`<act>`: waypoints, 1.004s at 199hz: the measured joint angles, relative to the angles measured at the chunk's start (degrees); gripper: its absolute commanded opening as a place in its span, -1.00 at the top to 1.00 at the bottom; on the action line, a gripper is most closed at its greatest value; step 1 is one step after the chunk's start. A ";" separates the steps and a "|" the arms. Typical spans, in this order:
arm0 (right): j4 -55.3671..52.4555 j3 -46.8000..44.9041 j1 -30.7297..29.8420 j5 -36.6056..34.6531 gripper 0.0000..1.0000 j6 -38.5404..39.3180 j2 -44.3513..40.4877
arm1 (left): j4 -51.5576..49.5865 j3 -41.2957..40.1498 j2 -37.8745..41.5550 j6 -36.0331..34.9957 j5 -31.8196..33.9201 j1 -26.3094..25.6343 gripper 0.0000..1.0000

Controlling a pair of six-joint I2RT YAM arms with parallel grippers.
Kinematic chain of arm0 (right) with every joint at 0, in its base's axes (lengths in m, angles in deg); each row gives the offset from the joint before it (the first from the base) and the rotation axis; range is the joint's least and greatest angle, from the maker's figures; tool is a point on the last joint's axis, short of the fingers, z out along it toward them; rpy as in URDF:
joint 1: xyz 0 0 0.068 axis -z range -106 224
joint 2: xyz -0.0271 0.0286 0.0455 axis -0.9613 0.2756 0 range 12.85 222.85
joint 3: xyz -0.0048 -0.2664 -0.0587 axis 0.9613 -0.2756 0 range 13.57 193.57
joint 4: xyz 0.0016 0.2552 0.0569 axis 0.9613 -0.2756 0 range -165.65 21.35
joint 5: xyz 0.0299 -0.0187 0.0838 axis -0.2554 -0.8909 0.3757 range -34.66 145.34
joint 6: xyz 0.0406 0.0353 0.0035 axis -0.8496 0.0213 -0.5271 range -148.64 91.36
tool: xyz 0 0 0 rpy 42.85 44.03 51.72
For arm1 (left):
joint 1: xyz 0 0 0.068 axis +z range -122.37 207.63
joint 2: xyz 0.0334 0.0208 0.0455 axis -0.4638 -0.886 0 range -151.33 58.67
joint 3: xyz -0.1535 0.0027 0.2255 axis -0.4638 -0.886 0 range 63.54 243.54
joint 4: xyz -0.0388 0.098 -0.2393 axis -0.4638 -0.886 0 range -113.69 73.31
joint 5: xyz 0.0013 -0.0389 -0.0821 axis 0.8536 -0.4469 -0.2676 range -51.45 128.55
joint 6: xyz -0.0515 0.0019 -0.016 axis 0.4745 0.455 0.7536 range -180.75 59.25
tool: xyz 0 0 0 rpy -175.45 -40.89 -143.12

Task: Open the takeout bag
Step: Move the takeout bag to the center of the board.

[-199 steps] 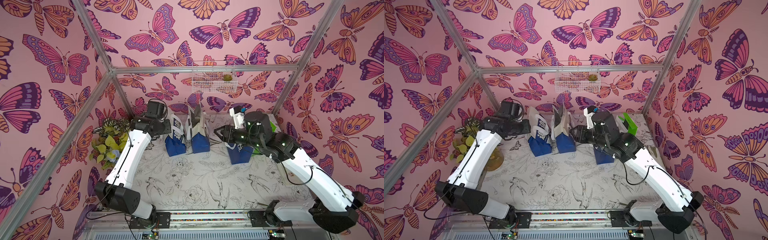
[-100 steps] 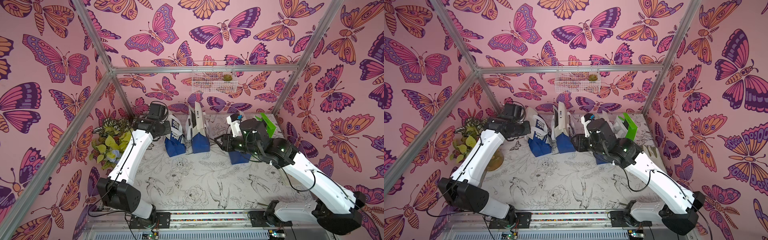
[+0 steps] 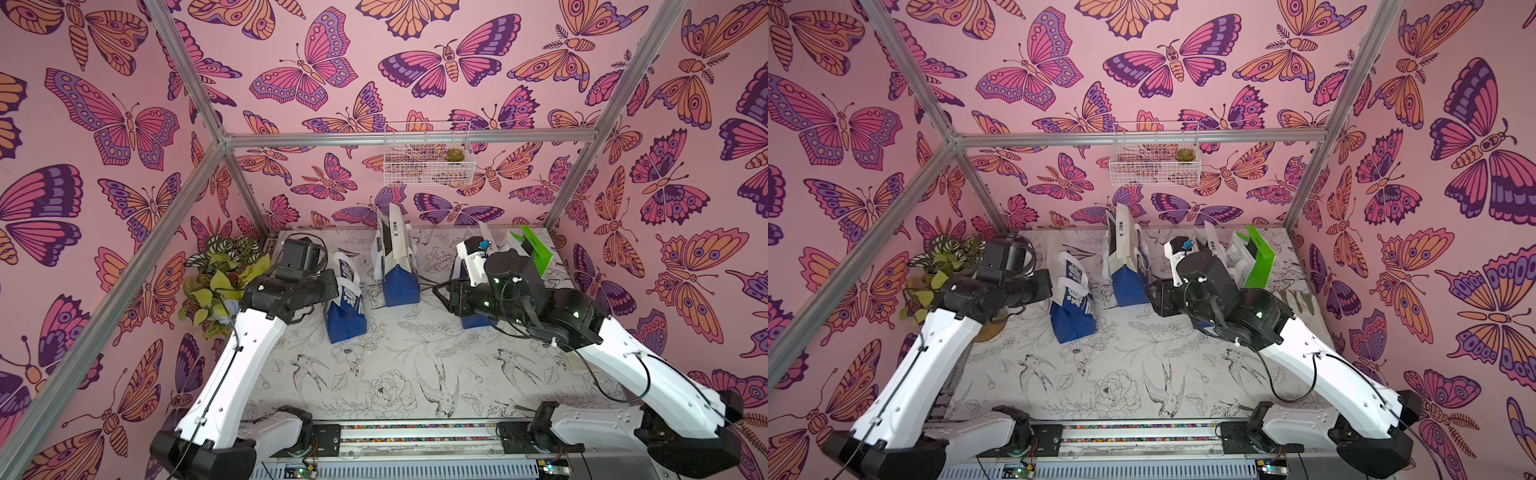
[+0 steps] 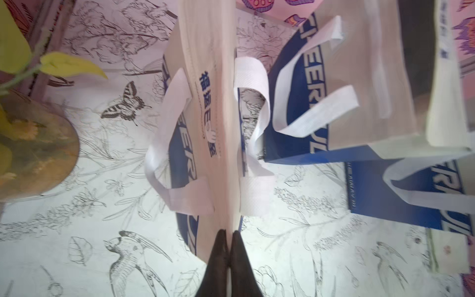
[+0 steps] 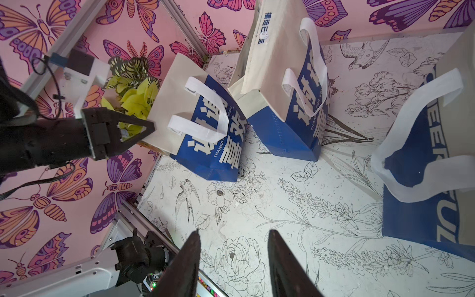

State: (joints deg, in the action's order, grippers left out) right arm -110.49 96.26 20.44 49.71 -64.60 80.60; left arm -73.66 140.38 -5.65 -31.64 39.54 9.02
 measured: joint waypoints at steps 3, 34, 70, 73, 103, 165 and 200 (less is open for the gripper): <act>-0.07 0.00 -0.39 -0.33 0.10 0.07 0.09 | -0.13 -0.55 0.85 0.68 -0.17 -0.79 1.00; -1.27 0.02 -5.20 -3.43 0.08 0.92 1.99 | -0.55 -5.11 7.23 7.39 -2.12 -8.66 1.00; -2.49 0.09 -9.49 -6.16 0.01 1.79 5.33 | -0.11 -7.76 10.60 15.30 -3.39 -14.93 0.97; -2.54 0.09 -9.55 -6.29 0.00 1.81 5.44 | -0.02 -7.76 10.58 15.65 -3.45 -15.08 0.91; -1.90 0.11 -12.79 -8.55 -0.12 2.12 7.30 | 2.56 -7.72 8.70 20.63 -3.13 -23.52 0.25; 0.98 1.09 -17.35 -9.60 -0.31 2.99 11.58 | -0.13 -4.11 12.09 20.92 0.50 -23.96 -0.45; 3.67 6.51 -20.31 -9.77 -0.34 3.82 17.57 | -3.89 -3.58 15.63 19.41 0.17 -17.62 -0.37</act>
State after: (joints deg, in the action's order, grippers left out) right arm -106.82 102.78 0.14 39.94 -60.78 98.17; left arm -77.55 136.80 9.98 -12.23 39.72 -8.60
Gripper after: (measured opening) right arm 0.664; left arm 0.699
